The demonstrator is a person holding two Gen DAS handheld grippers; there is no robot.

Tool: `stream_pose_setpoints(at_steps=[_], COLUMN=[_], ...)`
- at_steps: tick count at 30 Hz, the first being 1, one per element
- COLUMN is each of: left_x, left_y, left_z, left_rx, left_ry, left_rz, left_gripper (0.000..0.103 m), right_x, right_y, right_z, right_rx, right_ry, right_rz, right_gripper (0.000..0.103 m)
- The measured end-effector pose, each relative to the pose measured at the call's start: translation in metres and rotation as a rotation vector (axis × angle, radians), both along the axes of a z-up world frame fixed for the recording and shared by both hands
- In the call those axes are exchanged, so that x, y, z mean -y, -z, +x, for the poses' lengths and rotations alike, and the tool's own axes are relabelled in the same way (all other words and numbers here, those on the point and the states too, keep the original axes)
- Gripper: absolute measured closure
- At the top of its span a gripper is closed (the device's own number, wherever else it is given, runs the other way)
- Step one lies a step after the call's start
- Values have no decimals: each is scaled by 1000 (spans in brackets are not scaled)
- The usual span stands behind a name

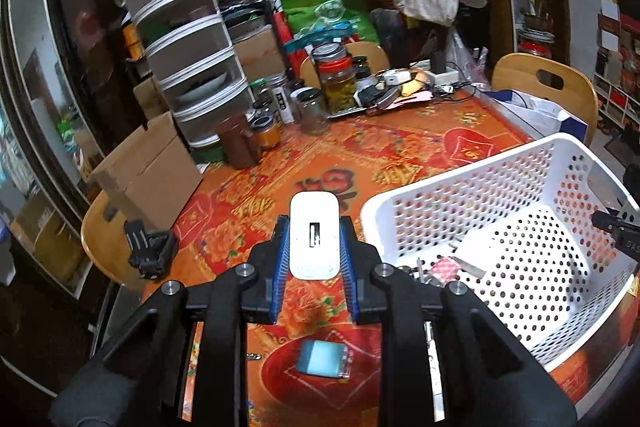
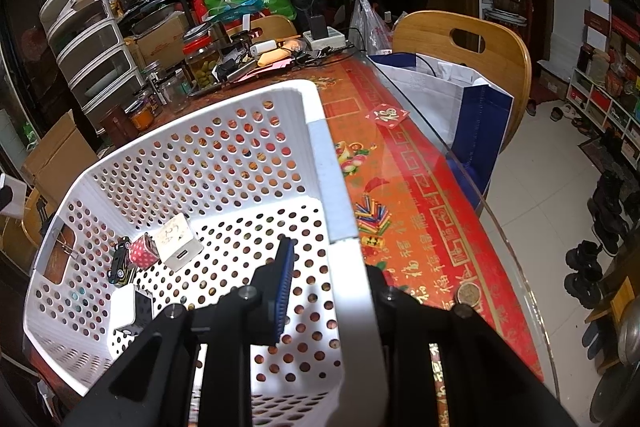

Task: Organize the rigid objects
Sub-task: 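Carry the white charger into the basket and release it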

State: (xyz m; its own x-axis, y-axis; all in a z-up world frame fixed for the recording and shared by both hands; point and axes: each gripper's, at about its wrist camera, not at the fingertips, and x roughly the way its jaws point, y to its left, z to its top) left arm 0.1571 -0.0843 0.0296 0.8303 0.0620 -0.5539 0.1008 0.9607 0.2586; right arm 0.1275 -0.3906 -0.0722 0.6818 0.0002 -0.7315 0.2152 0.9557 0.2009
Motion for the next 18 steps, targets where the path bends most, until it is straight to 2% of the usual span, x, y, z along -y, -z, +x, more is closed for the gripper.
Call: stream_pose_setpoints(at_steps=[6, 13, 15, 18], left_x=[19, 64, 78, 105], left_y=[-3, 7, 11, 27], left_z=[-1, 3, 5, 12], left_rx=[1, -39, -66, -152], left_ry=[33, 142, 177, 245], left_rz=[15, 32, 25, 29], left_gripper=[82, 82, 82, 82], right_x=[0, 1, 1, 1], right_y=[1, 2, 2, 2], right_z=[0, -1, -1, -1], right_rx=[5, 9, 9, 11], right_ry=[-2, -3, -3, -4], right_rz=[4, 8, 7, 7], right_gripper=[80, 80, 80, 80])
